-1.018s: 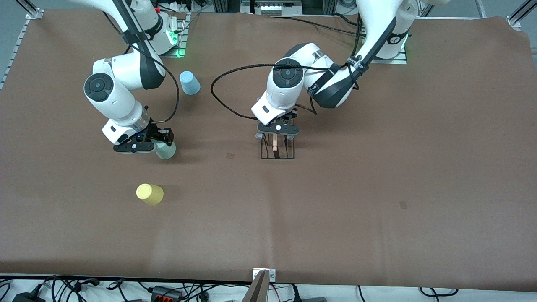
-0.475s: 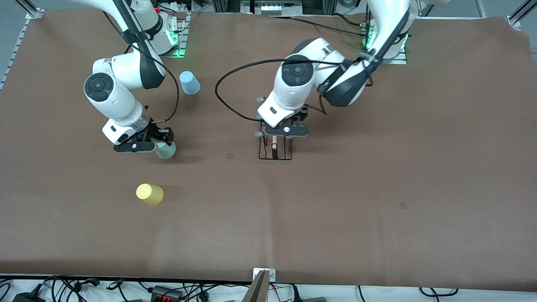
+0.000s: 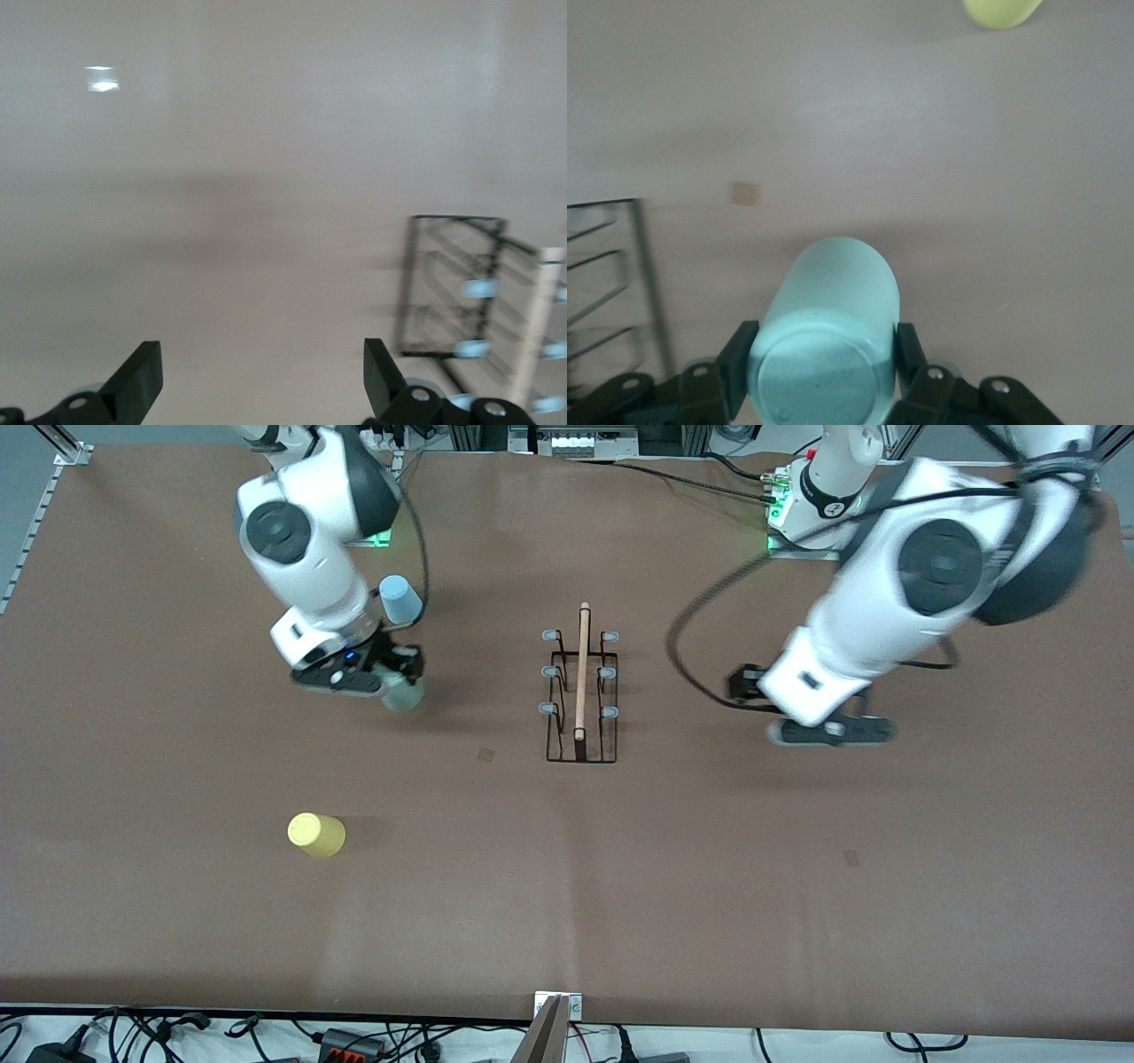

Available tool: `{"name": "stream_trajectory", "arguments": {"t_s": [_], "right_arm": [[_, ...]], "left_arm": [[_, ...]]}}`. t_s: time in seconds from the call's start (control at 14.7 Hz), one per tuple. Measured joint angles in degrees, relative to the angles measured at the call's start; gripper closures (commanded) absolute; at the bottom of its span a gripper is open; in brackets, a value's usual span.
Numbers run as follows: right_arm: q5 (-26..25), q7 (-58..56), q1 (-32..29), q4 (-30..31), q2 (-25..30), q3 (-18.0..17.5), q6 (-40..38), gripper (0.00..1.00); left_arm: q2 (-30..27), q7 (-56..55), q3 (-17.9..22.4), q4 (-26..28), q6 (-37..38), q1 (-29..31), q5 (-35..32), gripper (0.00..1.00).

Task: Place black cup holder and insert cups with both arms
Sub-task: 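Move the teal cup toward the rack while the left gripper withdraws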

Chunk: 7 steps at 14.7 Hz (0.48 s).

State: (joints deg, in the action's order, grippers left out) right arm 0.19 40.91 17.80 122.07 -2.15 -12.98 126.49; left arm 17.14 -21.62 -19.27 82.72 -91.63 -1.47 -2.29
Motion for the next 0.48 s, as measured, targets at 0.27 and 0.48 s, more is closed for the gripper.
{"name": "stream_trajectory", "arguments": {"t_s": [0.27, 0.48], "right_arm": [[0.05, 19.32, 2.64, -3.94, -1.06, -7.64, -0.15, 0.76], [0.05, 30.13, 7.74, -6.69, -3.59, -9.43, -0.11, 0.76]], "left_arm": [[-0.17, 12.64, 0.31, -4.87, 8.35, 8.14, -2.34, 0.0], [-3.5, 16.83, 8.08, -4.84, 7.46, 7.92, 0.69, 0.0]]}}
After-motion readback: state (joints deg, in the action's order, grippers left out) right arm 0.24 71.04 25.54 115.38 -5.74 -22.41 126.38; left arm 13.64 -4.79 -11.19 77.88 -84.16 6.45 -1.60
